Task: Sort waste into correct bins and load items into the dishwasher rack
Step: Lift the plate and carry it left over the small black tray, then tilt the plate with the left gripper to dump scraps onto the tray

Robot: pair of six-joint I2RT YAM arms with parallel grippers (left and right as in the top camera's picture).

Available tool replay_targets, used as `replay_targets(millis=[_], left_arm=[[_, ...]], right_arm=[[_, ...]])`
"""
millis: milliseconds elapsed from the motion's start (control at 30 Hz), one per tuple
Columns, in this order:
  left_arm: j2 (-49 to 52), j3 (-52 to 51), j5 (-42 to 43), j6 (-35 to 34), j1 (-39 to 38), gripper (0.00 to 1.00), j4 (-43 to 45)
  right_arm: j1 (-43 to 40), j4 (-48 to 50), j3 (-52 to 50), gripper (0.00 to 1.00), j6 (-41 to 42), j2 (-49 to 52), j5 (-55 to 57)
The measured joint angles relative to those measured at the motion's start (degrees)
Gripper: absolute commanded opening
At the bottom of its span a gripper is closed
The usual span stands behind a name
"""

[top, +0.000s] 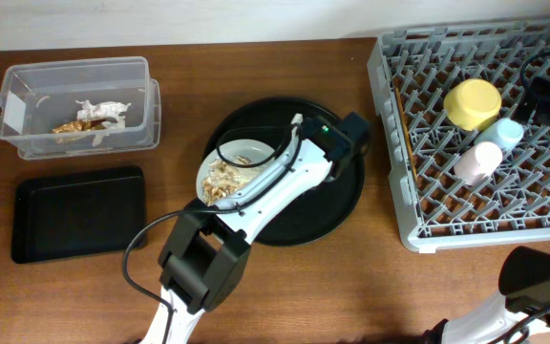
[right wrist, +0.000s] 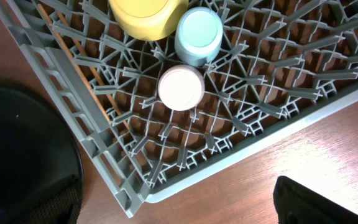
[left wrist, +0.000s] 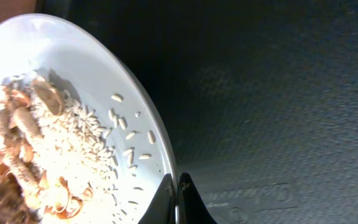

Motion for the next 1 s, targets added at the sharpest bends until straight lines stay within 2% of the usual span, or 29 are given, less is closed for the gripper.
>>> replay_targets(millis=[167,367,567,1000], left_arm=[[0.00,1.95,0.20,-2.16,4.26,0.01,-6.54],[-0.63,2.86,0.20,-5.33,14.80,0.01,-11.17],[-5.16,3.02,0.96,-6.12,24.50,0.01,-11.82],[-6.14,3.08,11.02,-6.27,42.34,0.01,-11.63]], right_arm=[[0.00,0.02,0.00,0.98,0.00,0.00,0.00],[0.00,0.02,0.00,0.98,0.00,0.00,0.00],[0.00,0.02,0.00,0.98,0.02,0.00,0.00],[0.00,0.02,0.00,0.98,0.00,0.00,0.00]])
